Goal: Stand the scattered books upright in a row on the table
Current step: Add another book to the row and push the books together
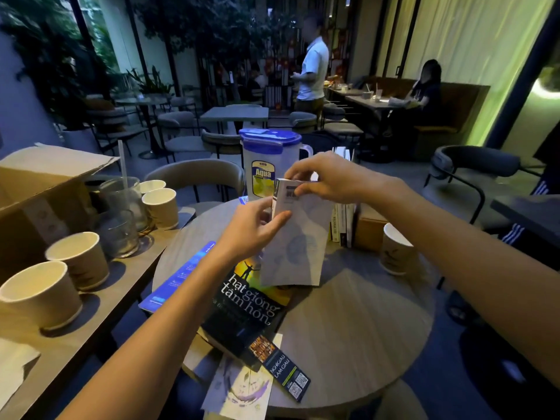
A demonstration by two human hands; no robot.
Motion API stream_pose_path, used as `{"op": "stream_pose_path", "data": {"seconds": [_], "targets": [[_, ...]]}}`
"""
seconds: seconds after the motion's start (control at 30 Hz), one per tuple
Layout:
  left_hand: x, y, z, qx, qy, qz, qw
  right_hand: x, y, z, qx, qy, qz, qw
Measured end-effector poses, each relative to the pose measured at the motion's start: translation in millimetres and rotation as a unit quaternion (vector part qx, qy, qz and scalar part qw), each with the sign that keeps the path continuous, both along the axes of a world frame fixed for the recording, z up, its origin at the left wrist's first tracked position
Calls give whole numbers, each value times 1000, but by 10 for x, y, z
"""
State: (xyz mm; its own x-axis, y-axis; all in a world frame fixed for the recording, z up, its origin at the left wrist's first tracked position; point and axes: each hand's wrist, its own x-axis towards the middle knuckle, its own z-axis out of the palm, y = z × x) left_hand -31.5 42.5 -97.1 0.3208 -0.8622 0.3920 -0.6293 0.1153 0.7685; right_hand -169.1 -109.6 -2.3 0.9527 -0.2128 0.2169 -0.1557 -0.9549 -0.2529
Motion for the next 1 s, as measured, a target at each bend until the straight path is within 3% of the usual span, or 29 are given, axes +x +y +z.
{"op": "stream_pose_path", "data": {"seconds": [0.17, 0.33, 0.57, 0.73, 0.83, 1.0], "targets": [[-8, -14, 51, 60, 22, -40, 997, -148, -97, -9, -41, 77, -55, 995], [-18, 0, 167, 79, -3, -62, 995, -299, -194, 21, -44, 80, -82, 992], [-242, -196, 478, -15, 37, -53, 998, -558, -273, 450, 16, -38, -113, 993], [-528, -505, 703, -78, 32, -68, 994, -670, -415, 781, -57, -106, -134, 984], [-687, -709, 768, -83, 2, -73, 994, -679, -549, 836, -118, -116, -142, 976], [-809, -1052, 672, -107, -83, -20, 991, -684, -805, 698, -127, -149, -134, 972]]}}
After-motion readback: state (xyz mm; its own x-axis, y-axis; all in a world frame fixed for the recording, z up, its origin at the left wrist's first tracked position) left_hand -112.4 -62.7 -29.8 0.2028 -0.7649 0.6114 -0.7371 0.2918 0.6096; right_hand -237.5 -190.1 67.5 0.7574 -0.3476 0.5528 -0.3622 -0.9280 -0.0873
